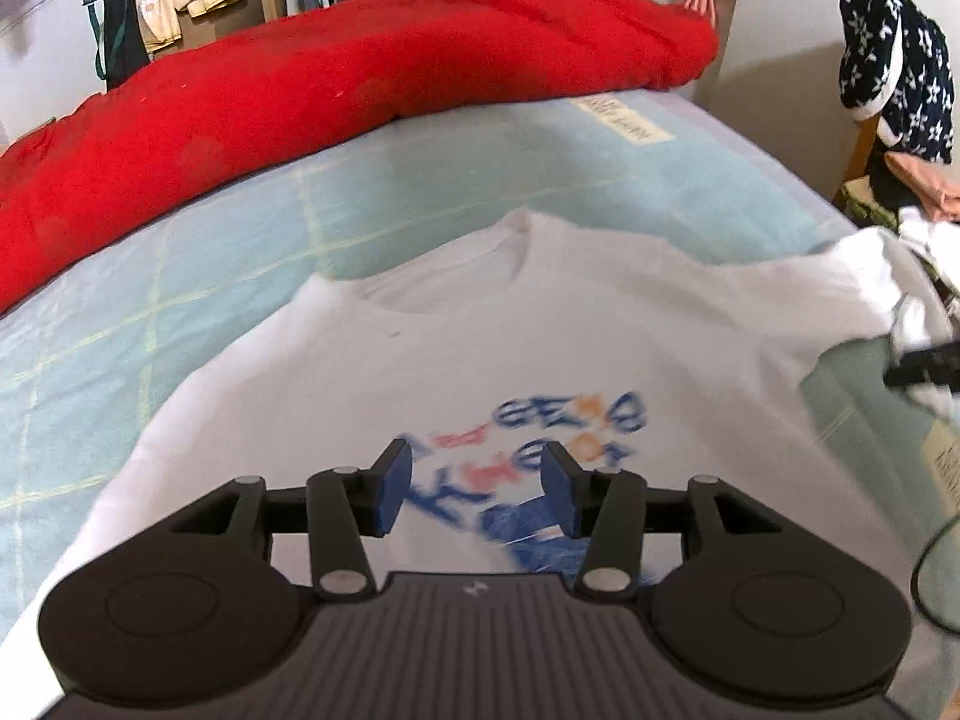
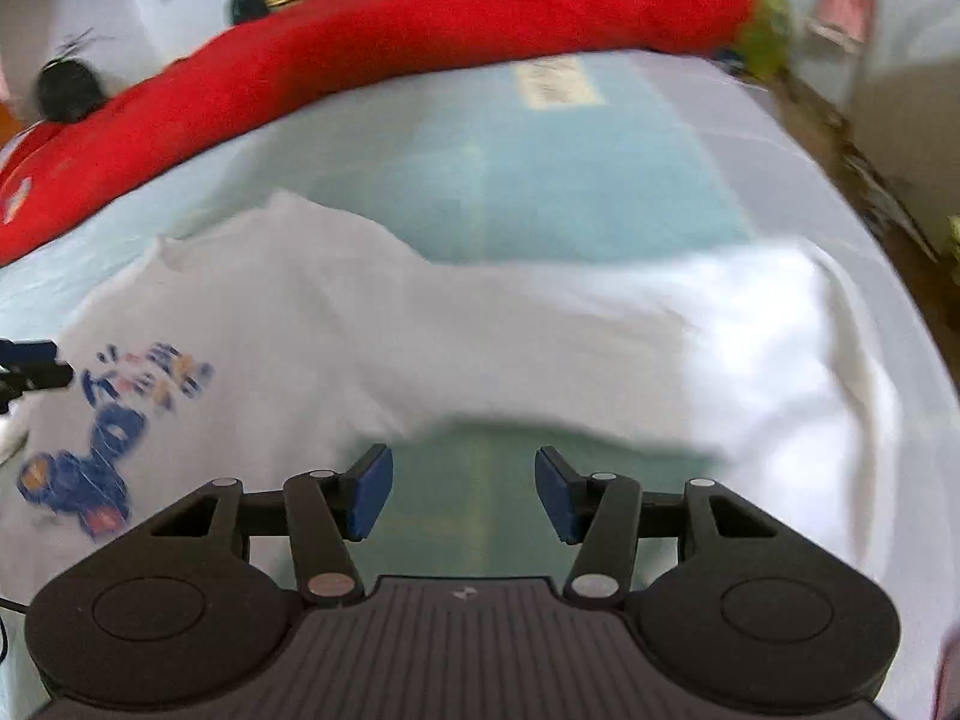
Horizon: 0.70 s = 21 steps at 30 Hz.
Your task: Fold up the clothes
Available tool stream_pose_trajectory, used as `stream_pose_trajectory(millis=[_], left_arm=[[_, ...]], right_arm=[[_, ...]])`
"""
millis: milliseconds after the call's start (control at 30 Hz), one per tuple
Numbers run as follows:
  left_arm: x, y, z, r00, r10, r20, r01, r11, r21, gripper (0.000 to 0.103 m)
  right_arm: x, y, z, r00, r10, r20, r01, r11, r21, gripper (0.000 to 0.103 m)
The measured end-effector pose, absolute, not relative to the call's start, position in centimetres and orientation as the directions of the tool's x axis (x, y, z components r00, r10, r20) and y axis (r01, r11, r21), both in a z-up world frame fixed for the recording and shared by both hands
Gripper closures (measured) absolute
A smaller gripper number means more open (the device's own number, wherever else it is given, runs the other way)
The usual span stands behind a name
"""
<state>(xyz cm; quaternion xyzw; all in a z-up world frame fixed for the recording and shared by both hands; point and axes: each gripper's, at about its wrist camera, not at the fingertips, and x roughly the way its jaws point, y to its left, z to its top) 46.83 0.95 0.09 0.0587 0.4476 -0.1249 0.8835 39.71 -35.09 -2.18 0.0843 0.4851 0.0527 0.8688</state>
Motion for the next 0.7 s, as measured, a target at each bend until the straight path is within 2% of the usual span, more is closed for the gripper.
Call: stream_pose_trajectory(millis=[267, 433, 500, 533, 600, 700], left_arm=[[46.4, -5.2, 1.0, 0.582, -0.211, -0.786, 0.338, 0.941, -0.002, 0.054], [45.5, -8.2, 1.3, 0.572, -0.233, -0.786, 0.386, 0.922, 0.008, 0.054], [45.3, -9.1, 1.2, 0.566, -0.234, -0.790, 0.401, 0.916, 0.016, 0.054], [45.2, -9.3, 1.2, 0.567, -0.228, -0.792, 0.401, 0.916, 0.023, 0.054], [45.0, -9.5, 1.2, 0.567, -0.225, -0.792, 0.398, 0.917, 0.025, 0.054], [44.9, -9.6, 1.2, 0.565, -0.219, -0.796, 0.385, 0.923, 0.020, 0.054]], right_arm=[[32.9, -42.8, -2.7, 0.541, 0.015, -0.841, 0.290, 0.935, 0.203, 0.045], [32.3, -46.7, -6.5, 0.555, 0.026, -0.831, 0.437, 0.842, 0.318, 0.047], [32.5, -47.1, -7.0, 0.586, 0.057, -0.808, 0.420, 0.832, 0.363, 0.068], [32.8, -47.0, -7.1, 0.582, 0.065, -0.811, 0.409, 0.838, 0.361, 0.093], [33.1, -47.1, -6.6, 0.588, 0.082, -0.804, 0.383, 0.848, 0.367, 0.096], [33.3, -48.8, -4.3, 0.597, 0.014, -0.802, 0.362, 0.887, 0.286, 0.096]])
